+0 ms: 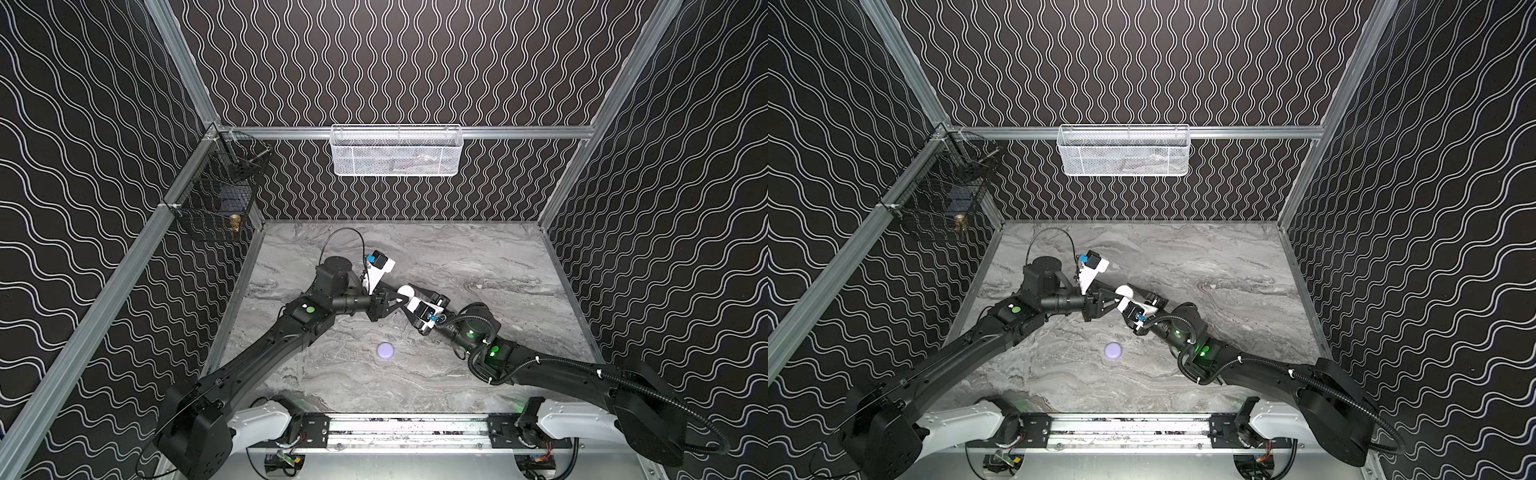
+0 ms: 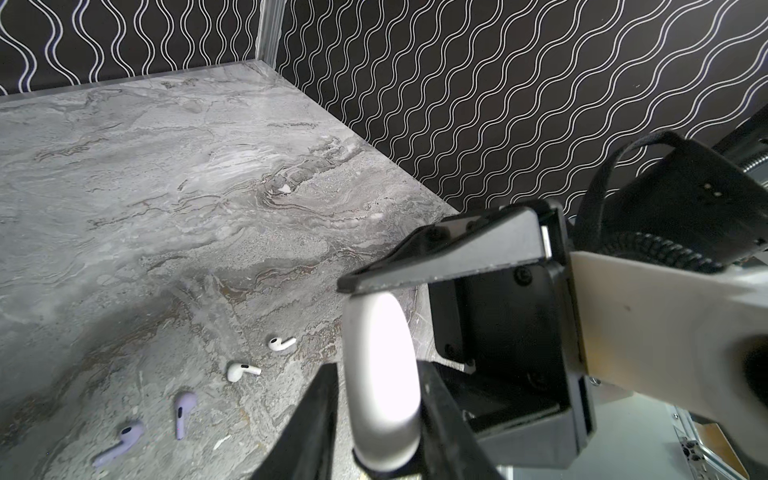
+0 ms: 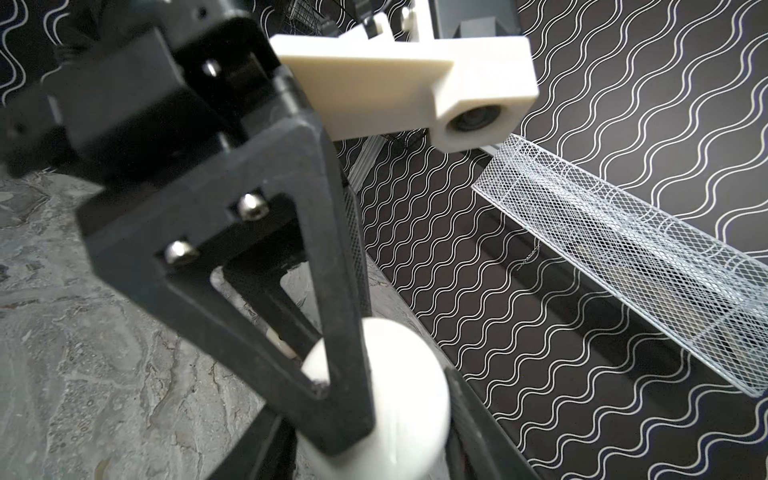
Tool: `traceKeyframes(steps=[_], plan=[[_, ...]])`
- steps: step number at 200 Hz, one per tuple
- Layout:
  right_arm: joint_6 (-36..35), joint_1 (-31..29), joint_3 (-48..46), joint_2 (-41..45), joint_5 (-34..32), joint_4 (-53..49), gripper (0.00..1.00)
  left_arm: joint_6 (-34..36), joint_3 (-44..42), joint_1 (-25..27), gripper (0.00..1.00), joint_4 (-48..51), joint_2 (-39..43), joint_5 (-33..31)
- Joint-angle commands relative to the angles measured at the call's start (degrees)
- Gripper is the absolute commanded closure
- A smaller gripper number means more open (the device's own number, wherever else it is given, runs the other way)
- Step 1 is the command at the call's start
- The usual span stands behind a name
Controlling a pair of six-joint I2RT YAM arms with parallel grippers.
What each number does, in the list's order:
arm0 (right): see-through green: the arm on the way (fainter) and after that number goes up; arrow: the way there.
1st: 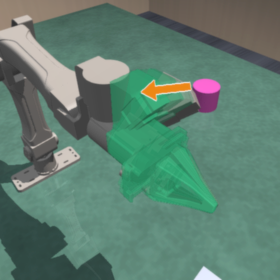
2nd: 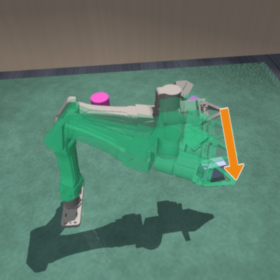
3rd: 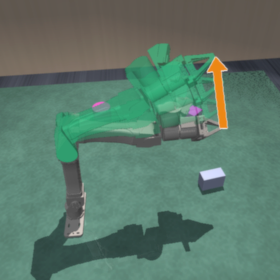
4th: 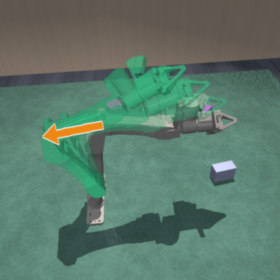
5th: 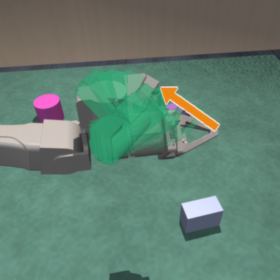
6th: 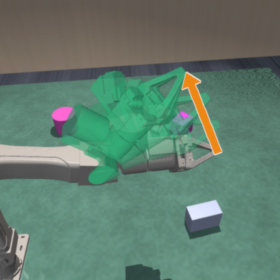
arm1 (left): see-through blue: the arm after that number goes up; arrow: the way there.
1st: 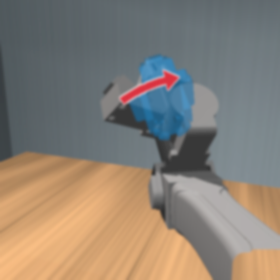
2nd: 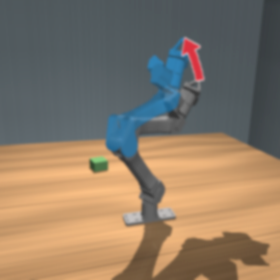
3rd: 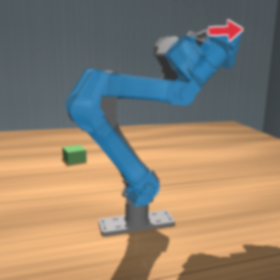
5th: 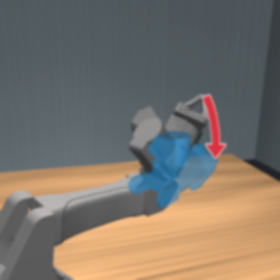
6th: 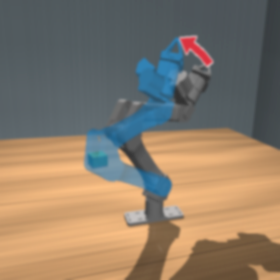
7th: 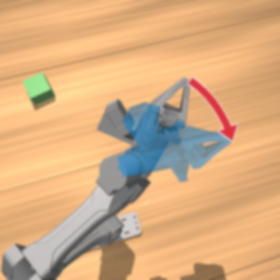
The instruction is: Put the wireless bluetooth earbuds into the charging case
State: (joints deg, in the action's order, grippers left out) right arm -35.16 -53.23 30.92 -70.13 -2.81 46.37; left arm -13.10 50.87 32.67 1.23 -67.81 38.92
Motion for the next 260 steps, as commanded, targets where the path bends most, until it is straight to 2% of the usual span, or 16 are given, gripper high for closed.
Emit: traceKeyframes(steps=[1, 51, 70, 76, 94, 106, 133, 149, 164, 180, 190, 200, 220, 244, 260], plan=[[-0.14, -0.48, 0.11, 0.52, 0.61, 4.87, 0.77, 1.24, 0.59, 0.28, 0.71, -0.02, -0.3, -0.4], [-0.58, -0.87, -0.84, 0.82, -0.73, 6.46, 0.76, 1.5, 0.7, 0.66, 0.83, -0.12, -1.47, -0.34], [-0.57, -0.93, -1.2, 1.17, -1.14, 6.89, 0.72, 1.75, 0.63, 0.68, 0.96, -0.6, -1.62, -0.38], [-0.39, -0.92, -1.29, 1.29, -1.0, 6.97, 0.66, 1.79, 0.42, 0.73, 0.98, -1.13, -1.51, -0.49], [0.06, -0.91, -1.68, 1.63, -1.47, 8.09, 0.33, 2.16, -0.6, 0.73, 1.0, -3.8, -0.29, -2.04], [0.3, -0.91, -2.41, 2.61, -0.95, 8.12, 0.19, 2.31, -0.94, 0.65, 1.0, -5.06, 0.84, -4.29], [1.32, -0.86, -4.7, 7.44, 2.64, 6.41, 0.05, 1.32, -1.41, 0.7, 1.0, -7.62, 2.83, -10.97], [3.2, -0.81, -5.9, 11.57, 4.93, 4.1, 0.01, -0.68, -3.37, 0.72, 1.0, -13.39, 3.6, -9.98], [4.55, -0.64, -6.77, 15.44, 6.65, 1.64, 0.01, -2.67, -7.89, 0.74, 1.0, -23.98, 4.2, -9.09], [6.16, -0.41, -7.54, 18.31, 6.53, 0.51, 0.01, -5.5, -11.64, 0.91, 1.0, -30.96, 4.18, -9.69], [7.0, -0.2, -8.27, 19.25, 6.37, 0.93, 0.02, -3.06, -13.5, 1.05, 1.0, -37.7, 3.35, -3.89], [7.91, 0.23, -9.02, 19.41, 6.3, 1.84, 0.03, 0.09, -14.76, 1.14, 1.0, -37.55, 3.63, -3.94], [8.96, 0.67, -9.31, 17.75, 6.36, 2.64, 0.12, 3.65, -19.39, 1.7, 1.0, -41.49, 3.29, -6.89], [8.89, 0.85, -8.2, 14.88, 6.34, 1.43, 0.25, 7.17, -29.23, 1.71, 1.0, -61.27, 0.33, -2.72], [9.03, 0.92, -8.45, 14.11, 6.62, 1.78, 0.32, 10.17, -32.73, 1.95, 1.0, -66.37, 0.15, 0.03]])
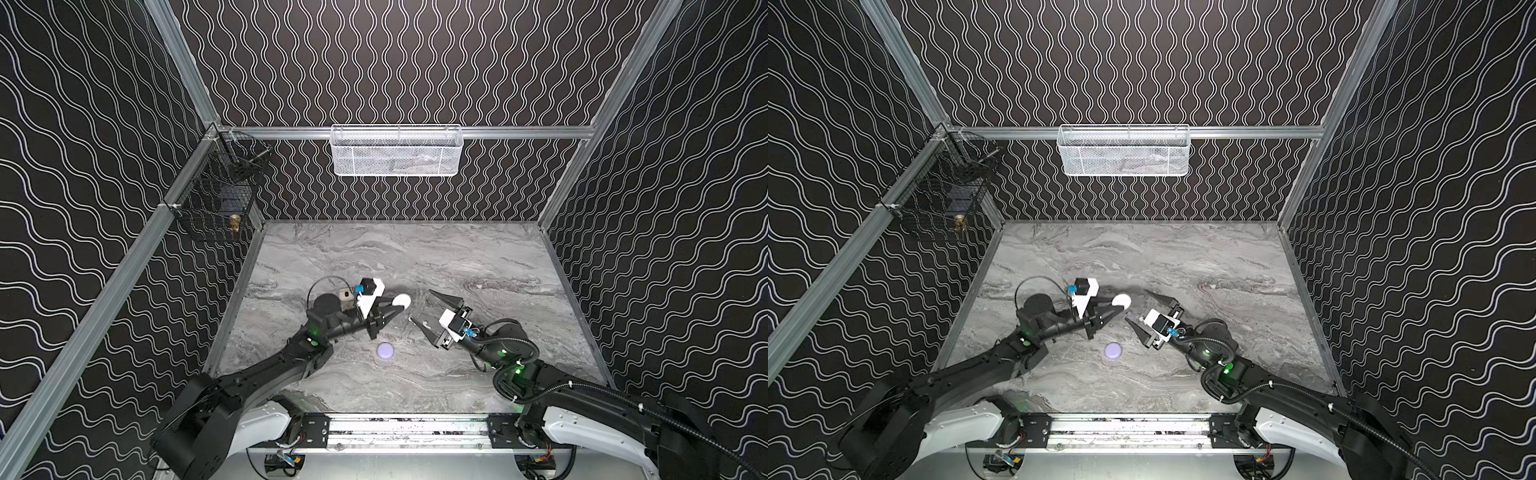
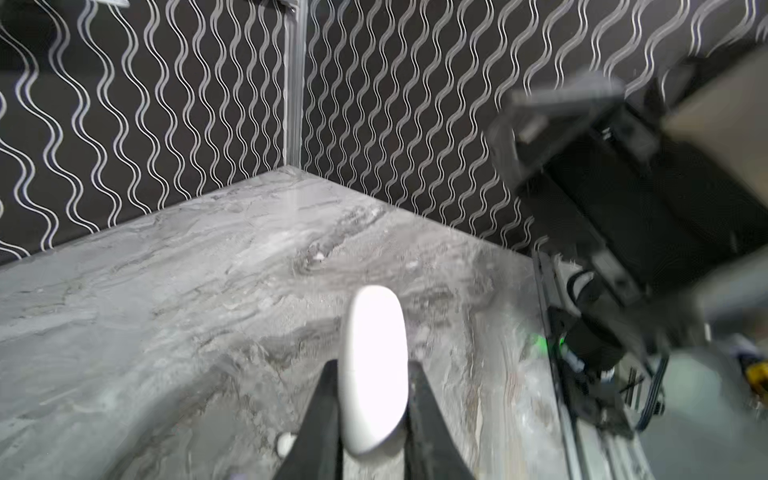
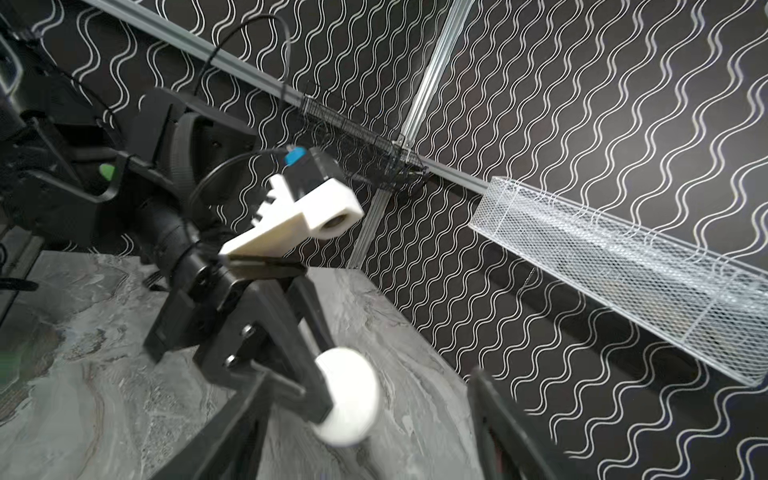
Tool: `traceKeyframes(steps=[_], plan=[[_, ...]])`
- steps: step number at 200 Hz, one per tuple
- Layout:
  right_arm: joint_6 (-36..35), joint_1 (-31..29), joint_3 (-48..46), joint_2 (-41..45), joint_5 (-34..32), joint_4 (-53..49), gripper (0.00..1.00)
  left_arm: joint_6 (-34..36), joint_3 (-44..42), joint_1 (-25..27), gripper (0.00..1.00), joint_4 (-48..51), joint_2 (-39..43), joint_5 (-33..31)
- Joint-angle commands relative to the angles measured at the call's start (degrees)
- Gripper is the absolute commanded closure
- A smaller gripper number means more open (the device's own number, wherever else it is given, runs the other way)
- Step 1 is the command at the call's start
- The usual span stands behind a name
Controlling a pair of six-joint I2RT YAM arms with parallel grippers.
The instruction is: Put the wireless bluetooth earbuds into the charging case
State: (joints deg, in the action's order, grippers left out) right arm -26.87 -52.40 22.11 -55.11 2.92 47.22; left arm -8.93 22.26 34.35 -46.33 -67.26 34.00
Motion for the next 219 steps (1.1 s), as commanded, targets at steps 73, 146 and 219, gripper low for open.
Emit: traceKeyframes(steps=[73, 146, 219], plan=[[-0.59, 0.77, -1.28, -0.07, 4.77, 0.11, 0.41, 7.43, -4.61, 1.33, 1.0, -21.15, -0.24, 9.81], [0.05, 1.16, 0.24, -4.7, 2.25, 2.76, 0.44, 7.17, -3.47, 1.58, 1.0, -21.45, -2.18, 13.82], [3.45, 1.96, -1.65, -3.72, -2.71, 10.23, 0.5, 6.94, -3.19, 1.79, 1.0, -22.29, -3.47, 14.91]])
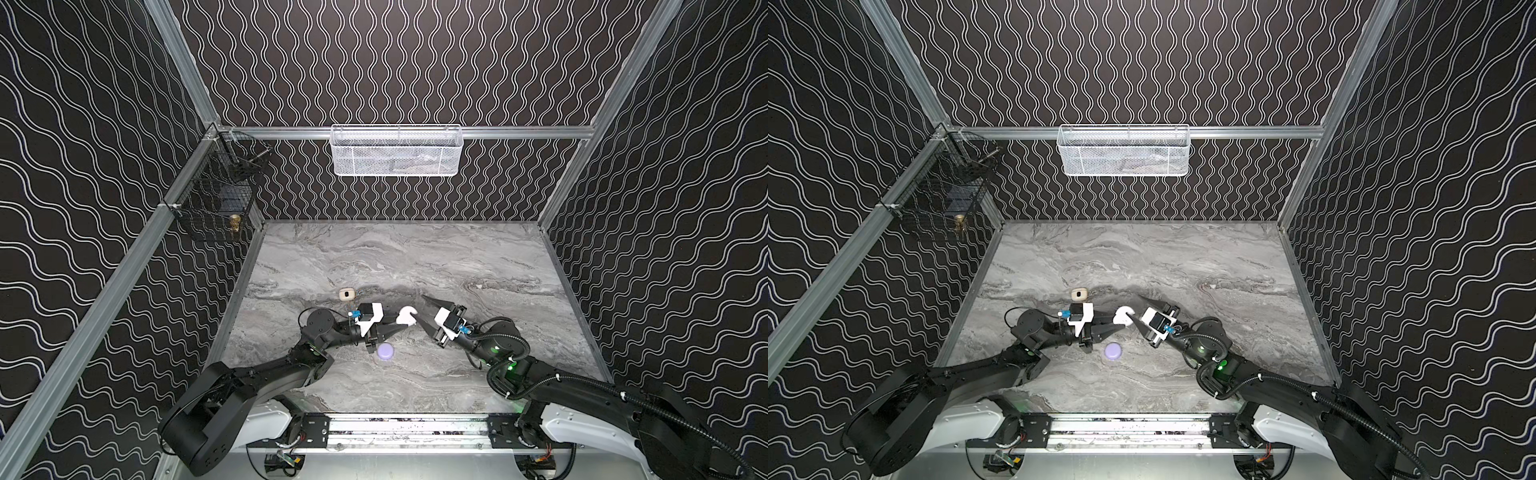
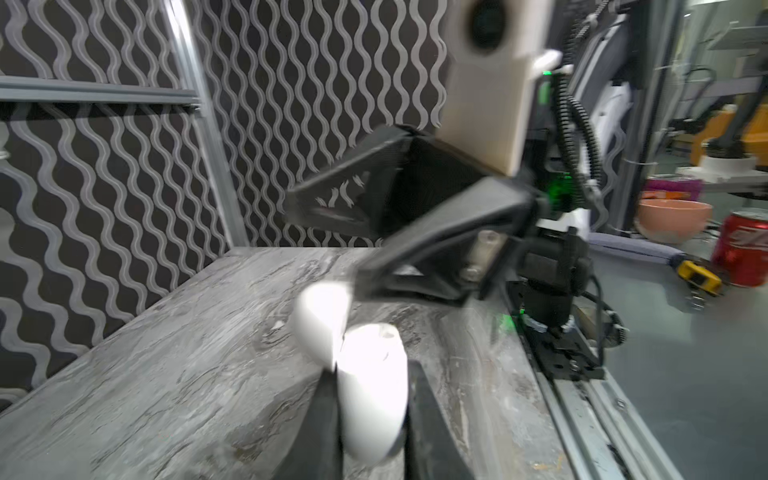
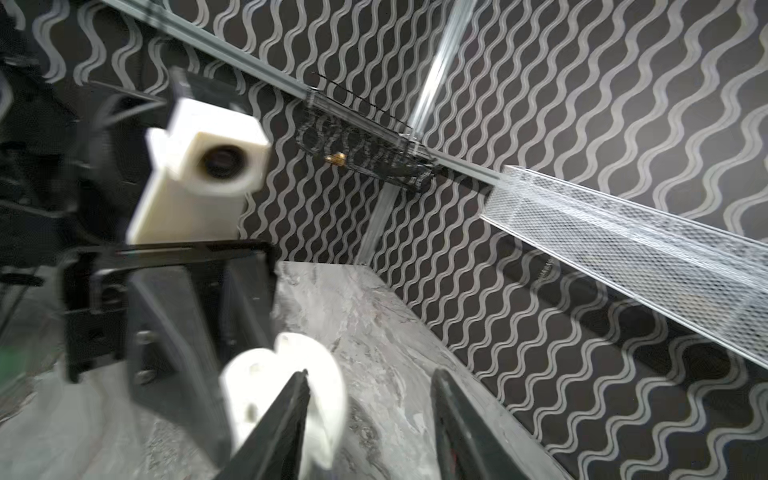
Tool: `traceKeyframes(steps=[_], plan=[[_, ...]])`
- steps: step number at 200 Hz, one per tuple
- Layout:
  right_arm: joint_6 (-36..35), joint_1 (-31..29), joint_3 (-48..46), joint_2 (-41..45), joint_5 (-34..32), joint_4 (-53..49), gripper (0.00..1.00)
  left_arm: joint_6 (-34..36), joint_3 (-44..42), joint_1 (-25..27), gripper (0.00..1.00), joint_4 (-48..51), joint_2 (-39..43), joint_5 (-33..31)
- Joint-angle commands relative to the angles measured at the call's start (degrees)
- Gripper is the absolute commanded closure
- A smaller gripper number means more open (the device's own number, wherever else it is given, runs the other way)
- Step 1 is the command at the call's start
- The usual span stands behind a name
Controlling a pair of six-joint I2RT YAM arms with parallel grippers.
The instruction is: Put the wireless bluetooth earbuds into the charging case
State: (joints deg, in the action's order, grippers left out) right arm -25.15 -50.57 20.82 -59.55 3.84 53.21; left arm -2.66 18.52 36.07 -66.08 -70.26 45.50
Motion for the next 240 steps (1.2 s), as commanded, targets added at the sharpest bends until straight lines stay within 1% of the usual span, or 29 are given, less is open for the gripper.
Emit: traceKeyframes(steps=[1, 20, 47, 59, 69, 82, 90, 97, 104, 120, 133, 146, 158, 174, 192, 212, 226, 240], plan=[[1.79, 0.16, -0.35, 0.78, -3.56, 4.25, 0.5, 0.65, 0.55, 0.1, 1.0, -2.55, -0.49, 3.39], [2.59, 0.23, 0.0, 1.03, -3.28, 3.66, 0.5, 0.89, 0.44, 0.09, 1.0, -2.64, -0.45, 3.06], [3.36, 0.22, 0.66, 1.28, -6.05, 3.65, 0.5, 1.28, -0.14, 0.09, 1.0, -2.19, -0.3, 1.83], [4.82, 0.29, 1.16, 2.6, -8.27, 3.29, 0.51, 0.79, -0.96, 0.1, 1.0, -3.47, -1.39, -0.39], [7.32, 0.37, 2.42, 4.35, -10.55, 1.34, 0.51, -1.04, -2.59, 0.13, 1.0, -7.56, -3.57, -3.58], [13.42, 0.46, 6.79, 6.62, -16.03, -5.9, 0.49, -5.65, -6.58, 0.12, 1.0, -17.32, -7.45, -8.62], [18.98, 0.55, 10.43, 7.55, -20.01, -12.38, 0.51, -7.65, -8.95, 0.09, 1.0, -22.59, -9.86, -9.96], [23.52, 0.58, 13.2, 7.86, -22.85, -18.21, 0.52, -8.17, -9.31, 0.13, 1.0, -22.31, -10.5, -10.01], [27.26, 0.56, 15.17, 7.8, -24.8, -22.74, 0.51, -7.64, -9.26, 0.35, 1.0, -20.13, -10.73, -9.08], [35.29, 0.59, 18.33, 6.29, -29.3, -31.25, 0.51, -6.98, -9.4, 0.49, 1.0, -17.8, -10.18, -11.65], [41.95, 0.64, 20.68, 4.33, -31.52, -38.6, 0.51, -6.03, -8.72, 0.57, 1.0, -17.21, -9.62, -11.44], [46.91, 0.63, 21.96, 2.63, -30.76, -44.85, 0.51, -4.61, -8.34, 0.51, 1.0, -15.64, -7.87, -11.67], [50.69, 0.64, 22.06, 1.39, -29.39, -49.35, 0.51, -3.15, -8.13, 0.51, 1.0, -11.66, -5.52, -12.88], [54.03, 0.64, 19.62, 0.54, -28.34, -51.89, 0.5, -2.24, -7.56, 0.52, 1.0, -6.53, -2.77, -13.57], [55.88, 0.64, 17.33, -1.29, -27.91, -54.83, 0.48, -1.25, -7.71, 0.55, 1.0, -5.26, -0.8, -13.96], [57.27, 0.99, 16.66, -5.7, -26.92, -58.17, 0.46, 0.08, -7.65, 0.53, 1.0, -3.16, 0.21, -14.69], [57.4, 1.18, 16.67, -9.91, -24.3, -58.95, 0.47, 0.26, -7.63, 0.55, 1.0, -3.1, -0.73, -14.73], [57.49, 1.33, 17.12, -14.06, -22.03, -58.54, 0.47, -0.5, -7.75, 0.53, 1.0, -6.06, -2.85, -14.65]])
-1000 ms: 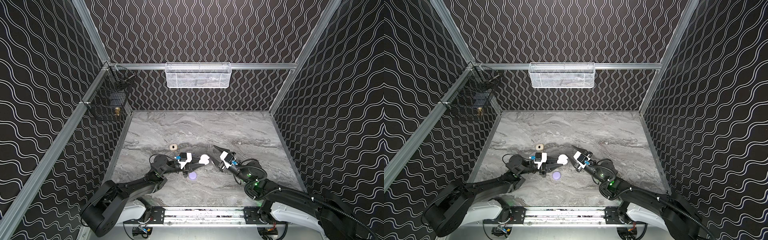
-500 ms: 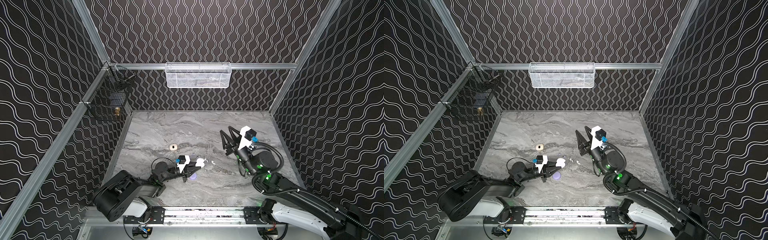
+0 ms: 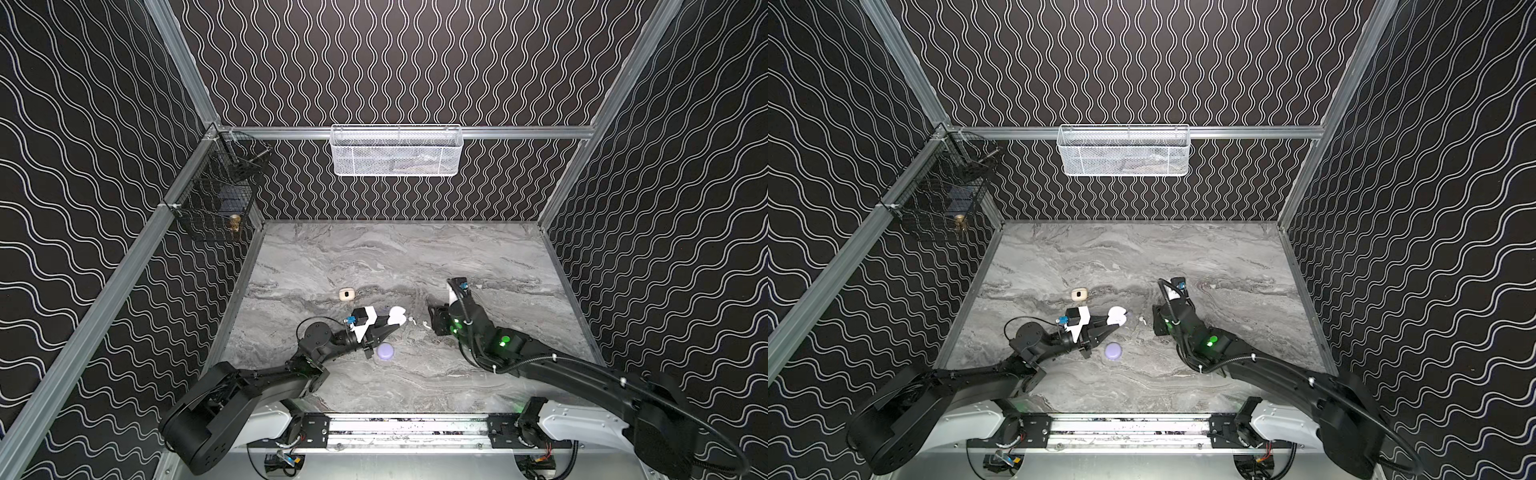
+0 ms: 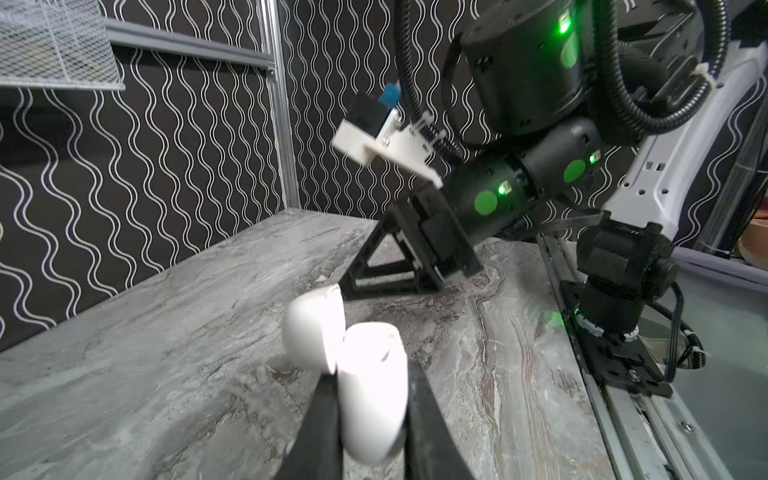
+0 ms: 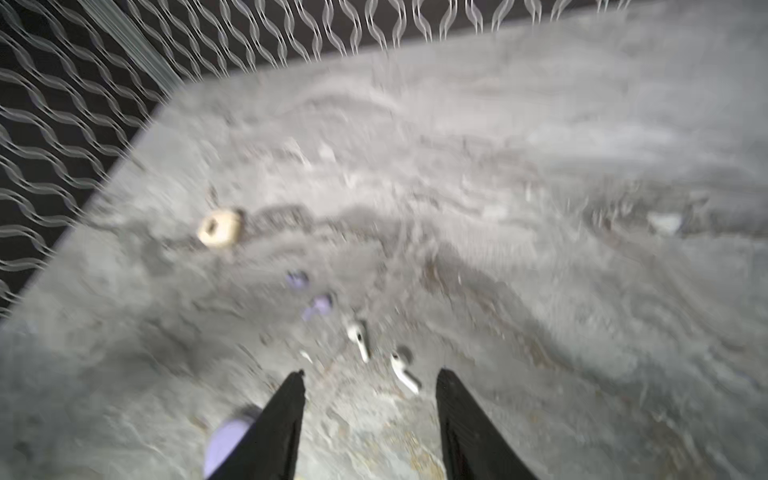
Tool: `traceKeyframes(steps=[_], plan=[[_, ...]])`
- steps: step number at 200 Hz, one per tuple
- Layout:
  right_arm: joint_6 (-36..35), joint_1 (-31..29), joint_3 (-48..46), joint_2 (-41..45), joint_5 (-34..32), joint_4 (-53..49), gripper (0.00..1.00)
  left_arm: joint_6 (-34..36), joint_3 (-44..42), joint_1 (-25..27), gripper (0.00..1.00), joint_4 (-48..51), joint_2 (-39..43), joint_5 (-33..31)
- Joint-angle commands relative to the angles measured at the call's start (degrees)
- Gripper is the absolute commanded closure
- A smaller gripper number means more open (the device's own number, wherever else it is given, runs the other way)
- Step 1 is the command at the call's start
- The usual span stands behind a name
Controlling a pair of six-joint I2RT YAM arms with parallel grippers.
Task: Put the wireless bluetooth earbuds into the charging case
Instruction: 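Move the right gripper down over the white earbuds on the table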
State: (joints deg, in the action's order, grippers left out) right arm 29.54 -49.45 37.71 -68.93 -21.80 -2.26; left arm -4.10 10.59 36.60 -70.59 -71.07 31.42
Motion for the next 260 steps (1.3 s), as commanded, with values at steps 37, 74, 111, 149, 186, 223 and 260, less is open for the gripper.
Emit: traceKeyframes(steps=[37, 74, 111, 149, 186, 223, 260], plan=[[0.4, 1.52, 4.91, -13.82, 8.85, -2.98, 0.49, -1.69, 1.1, -0.03, 1.0, -6.71, -6.05, 0.83], [-1.47, 4.13, 9.42, -20.29, 11.63, -5.62, 0.52, -1.76, 0.74, -0.01, 1.0, -7.66, -6.42, -0.11], [-2.53, 6.21, 11.83, -25.73, 12.58, -6.54, 0.56, -0.82, 0.88, -0.03, 1.0, -3.96, -3.98, -0.89], [-3.29, 6.56, 14.39, -29.66, 13.69, -7.54, 0.62, -0.83, 0.66, 0.0, 1.0, -4.32, -3.64, -0.92], [-2.9, 6.56, 13.79, -30.04, 14.53, -6.59, 0.65, -1.12, 0.58, 0.04, 1.0, -4.62, -3.25, -0.75], [-2.23, 6.54, 13.64, -30.83, 12.95, -6.99, 0.67, -0.24, 0.48, 0.04, 1.0, -2.54, -1.41, -1.1], [-1.42, 6.55, 12.27, -30.13, 13.35, -5.46, 0.74, 0.51, 0.36, -0.03, 1.0, -1.12, -0.07, -1.28]])
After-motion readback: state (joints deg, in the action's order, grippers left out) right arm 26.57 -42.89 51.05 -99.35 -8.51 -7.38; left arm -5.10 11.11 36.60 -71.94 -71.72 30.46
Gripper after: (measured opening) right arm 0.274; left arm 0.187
